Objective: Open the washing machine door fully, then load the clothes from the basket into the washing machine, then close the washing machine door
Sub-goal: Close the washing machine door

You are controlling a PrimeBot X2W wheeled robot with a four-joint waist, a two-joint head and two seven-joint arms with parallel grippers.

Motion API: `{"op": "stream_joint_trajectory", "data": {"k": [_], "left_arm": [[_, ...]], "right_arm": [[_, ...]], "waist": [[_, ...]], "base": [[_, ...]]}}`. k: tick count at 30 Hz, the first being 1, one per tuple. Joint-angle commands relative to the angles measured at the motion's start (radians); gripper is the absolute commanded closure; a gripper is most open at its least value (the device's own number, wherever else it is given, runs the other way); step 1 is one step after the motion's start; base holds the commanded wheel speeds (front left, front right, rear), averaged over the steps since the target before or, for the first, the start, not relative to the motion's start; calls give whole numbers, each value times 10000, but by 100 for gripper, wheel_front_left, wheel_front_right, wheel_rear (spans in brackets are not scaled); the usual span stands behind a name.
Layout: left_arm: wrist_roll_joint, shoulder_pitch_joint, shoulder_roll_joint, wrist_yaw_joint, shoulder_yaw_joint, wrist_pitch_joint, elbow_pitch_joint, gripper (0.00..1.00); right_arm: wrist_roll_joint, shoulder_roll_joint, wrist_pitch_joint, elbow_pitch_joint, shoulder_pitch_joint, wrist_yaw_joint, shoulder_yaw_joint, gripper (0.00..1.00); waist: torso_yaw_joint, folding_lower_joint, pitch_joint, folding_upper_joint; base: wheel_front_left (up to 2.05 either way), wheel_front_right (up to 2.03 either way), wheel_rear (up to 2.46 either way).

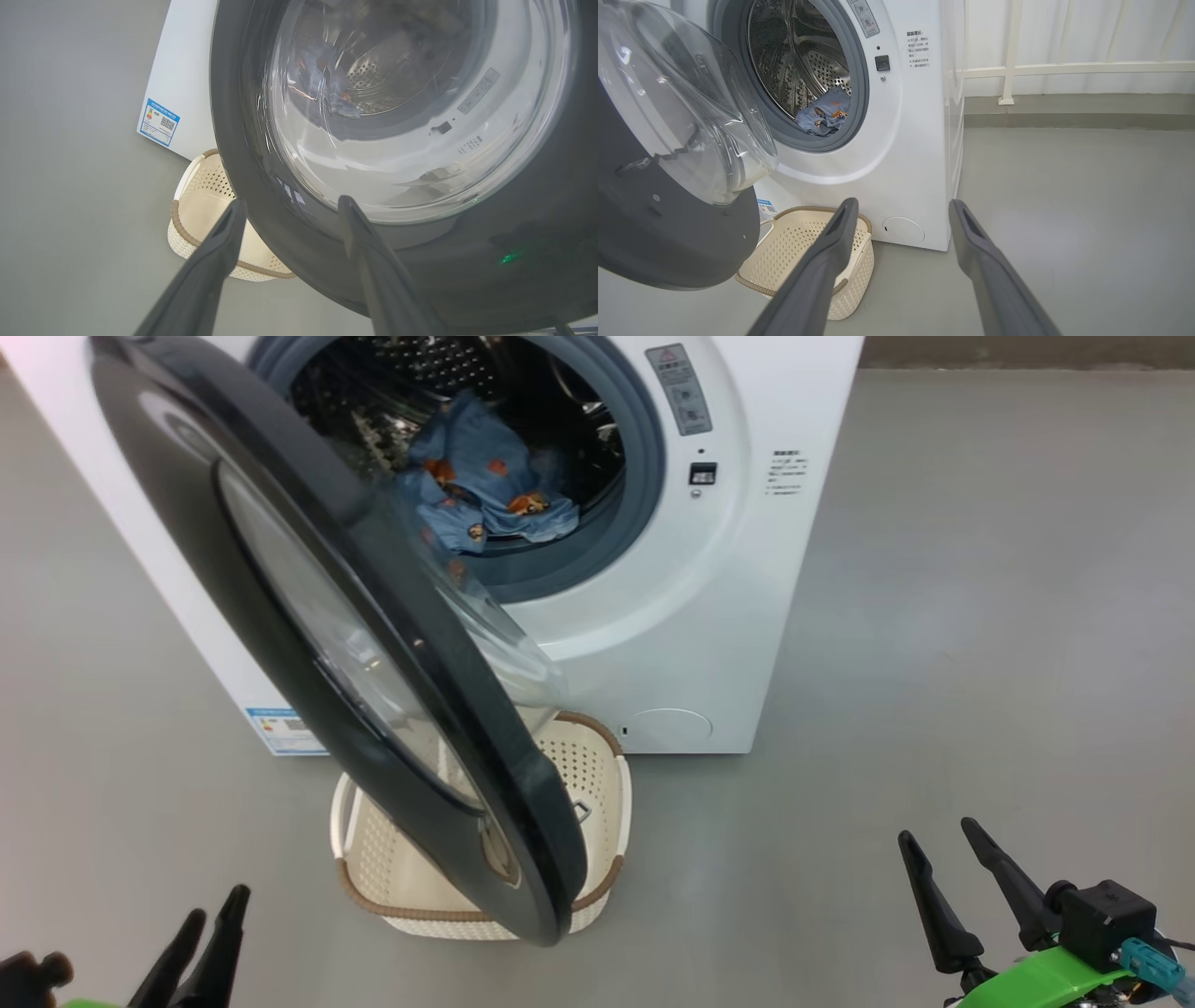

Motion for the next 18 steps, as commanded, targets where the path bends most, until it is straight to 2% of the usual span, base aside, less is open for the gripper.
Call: {"op": "stream_joint_trajectory", "data": {"k": [1, 3, 6, 13, 14, 18], "left_arm": [[394, -267, 566, -29, 217, -497, 66, 0], [588, -287, 607, -29, 117, -621, 173, 0], [1529, -379, 620, -29, 108, -772, 575, 0], [4444, -63, -454, -29, 1702, -786, 599, 0], [5205, 59, -722, -29, 2031, -787, 534, 0], [6478, 274, -1296, -29, 2698, -788, 290, 0]], "right_arm": [[-77, -193, -49, -221, -13, 16, 159, 0], [-79, -197, -49, -224, -19, 16, 145, 0], [-87, -205, -49, -243, -45, 16, 124, 0], [-96, -191, -49, -253, -105, 16, 49, 0], [-92, -199, -49, -258, -101, 16, 9, 0], [-92, -206, -49, -276, -86, 16, -59, 0]], "waist": [[-291, 0, 60, 0], [-361, 0, 79, 0], [-552, 0, 135, 0], [-897, 0, 166, 0], [-944, 0, 167, 0], [-999, 0, 175, 0]], "base": [[0, 0, 0], [0, 0, 0], [0, 0, 0], [0, 0, 0], [0, 0, 0], [0, 0, 0]]}}
